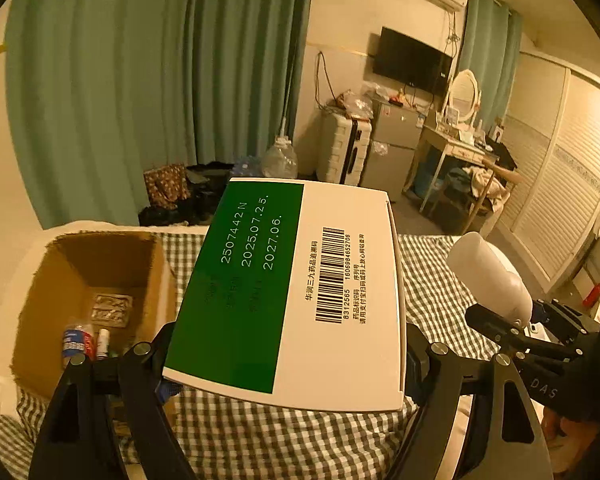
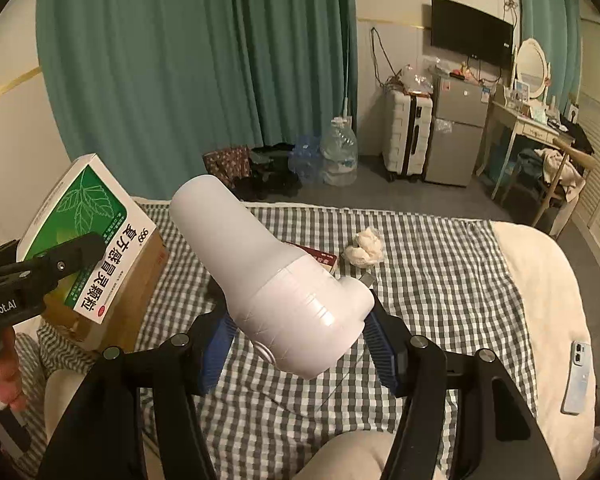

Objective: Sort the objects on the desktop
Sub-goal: 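Carry the medicine box and white bottle over the cardboard box with both grippers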

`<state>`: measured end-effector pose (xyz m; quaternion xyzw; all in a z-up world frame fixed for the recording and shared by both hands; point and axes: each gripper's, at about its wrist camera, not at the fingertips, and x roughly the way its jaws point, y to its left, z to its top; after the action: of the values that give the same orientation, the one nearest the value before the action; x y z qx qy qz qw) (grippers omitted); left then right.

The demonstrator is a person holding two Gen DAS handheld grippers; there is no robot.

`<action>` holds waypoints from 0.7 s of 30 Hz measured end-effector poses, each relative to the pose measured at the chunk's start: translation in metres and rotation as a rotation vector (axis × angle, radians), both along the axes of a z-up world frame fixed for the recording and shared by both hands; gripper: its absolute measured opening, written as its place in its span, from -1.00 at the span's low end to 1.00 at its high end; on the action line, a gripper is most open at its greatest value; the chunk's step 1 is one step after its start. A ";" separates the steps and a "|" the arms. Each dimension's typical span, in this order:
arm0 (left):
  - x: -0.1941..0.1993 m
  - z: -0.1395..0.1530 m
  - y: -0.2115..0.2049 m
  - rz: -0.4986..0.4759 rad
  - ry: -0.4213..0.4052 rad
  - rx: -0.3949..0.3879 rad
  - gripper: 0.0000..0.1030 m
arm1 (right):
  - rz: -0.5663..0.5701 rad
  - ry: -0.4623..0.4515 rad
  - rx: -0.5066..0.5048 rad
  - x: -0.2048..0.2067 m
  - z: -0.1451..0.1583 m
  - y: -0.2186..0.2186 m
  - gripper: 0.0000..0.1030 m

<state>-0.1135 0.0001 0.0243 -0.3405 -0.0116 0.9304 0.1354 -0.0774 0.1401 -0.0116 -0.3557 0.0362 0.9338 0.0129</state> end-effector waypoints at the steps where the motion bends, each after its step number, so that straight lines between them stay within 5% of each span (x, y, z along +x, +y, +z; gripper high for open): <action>1: 0.003 0.002 -0.004 0.003 0.007 0.003 0.61 | 0.004 0.002 0.001 0.002 0.002 -0.002 0.17; 10: 0.018 0.002 -0.053 0.069 0.027 0.010 0.61 | 0.068 -0.003 -0.008 0.003 0.005 -0.039 0.17; 21: 0.000 -0.040 -0.138 0.217 -0.059 0.051 0.61 | 0.163 -0.063 0.006 -0.027 -0.018 -0.095 0.17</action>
<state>-0.1139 -0.1382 -0.0154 -0.3610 -0.0761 0.9285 0.0421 -0.1046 0.0448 -0.0298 -0.3866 0.0040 0.9202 -0.0612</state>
